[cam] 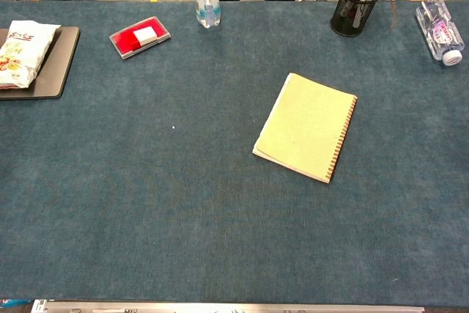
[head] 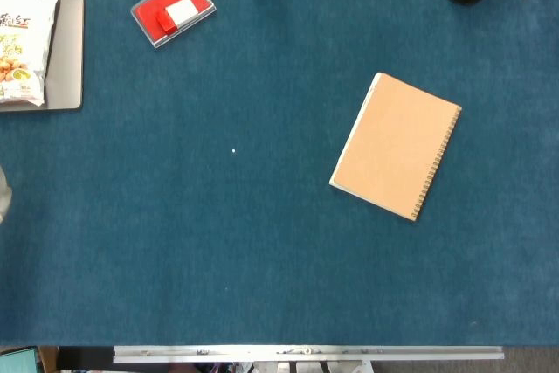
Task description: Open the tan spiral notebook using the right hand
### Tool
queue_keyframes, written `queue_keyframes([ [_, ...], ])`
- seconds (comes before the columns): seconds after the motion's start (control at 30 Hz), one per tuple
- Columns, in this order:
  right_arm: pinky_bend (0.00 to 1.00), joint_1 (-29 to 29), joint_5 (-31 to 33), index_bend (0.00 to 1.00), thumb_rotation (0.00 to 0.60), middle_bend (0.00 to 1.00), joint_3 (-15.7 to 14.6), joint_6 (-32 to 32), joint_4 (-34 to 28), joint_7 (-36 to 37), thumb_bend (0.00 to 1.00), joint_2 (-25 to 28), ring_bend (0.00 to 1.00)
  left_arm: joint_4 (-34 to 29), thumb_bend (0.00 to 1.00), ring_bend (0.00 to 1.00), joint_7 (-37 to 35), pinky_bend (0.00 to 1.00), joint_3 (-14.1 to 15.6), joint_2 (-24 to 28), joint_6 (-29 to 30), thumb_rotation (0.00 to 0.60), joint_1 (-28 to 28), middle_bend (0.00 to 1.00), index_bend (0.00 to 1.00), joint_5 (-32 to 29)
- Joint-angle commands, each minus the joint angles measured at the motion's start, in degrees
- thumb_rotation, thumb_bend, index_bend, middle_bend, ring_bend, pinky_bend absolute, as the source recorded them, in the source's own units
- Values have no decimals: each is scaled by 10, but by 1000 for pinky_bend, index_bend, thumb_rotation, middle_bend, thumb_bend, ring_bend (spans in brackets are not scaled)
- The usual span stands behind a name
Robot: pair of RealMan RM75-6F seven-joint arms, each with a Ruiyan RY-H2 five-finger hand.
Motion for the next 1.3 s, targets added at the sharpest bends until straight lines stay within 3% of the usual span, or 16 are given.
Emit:
queue_keyframes([
  [0.03,609,1,1,374,600,448,-1,-4,0,-2,195,-1,420,-2,300,573,-2,718,0,2,2,600,2,611,653,-1],
  [0.67,604,3,-6,374,600,446,-2,-3,-1,-11,195,-5,416,-14,300,573,-3,718,3,8,14,600,7,611,655,13],
  [0.9,391,13,-10,333,600,381,-2,-15,7,-22,192,-11,303,-20,300,573,-1,718,2,10,17,600,9,611,655,11],
  [1.3,284,56,35,333,600,314,13,-108,-16,-94,195,-18,221,-17,300,573,10,718,-1,5,8,600,6,611,655,0],
])
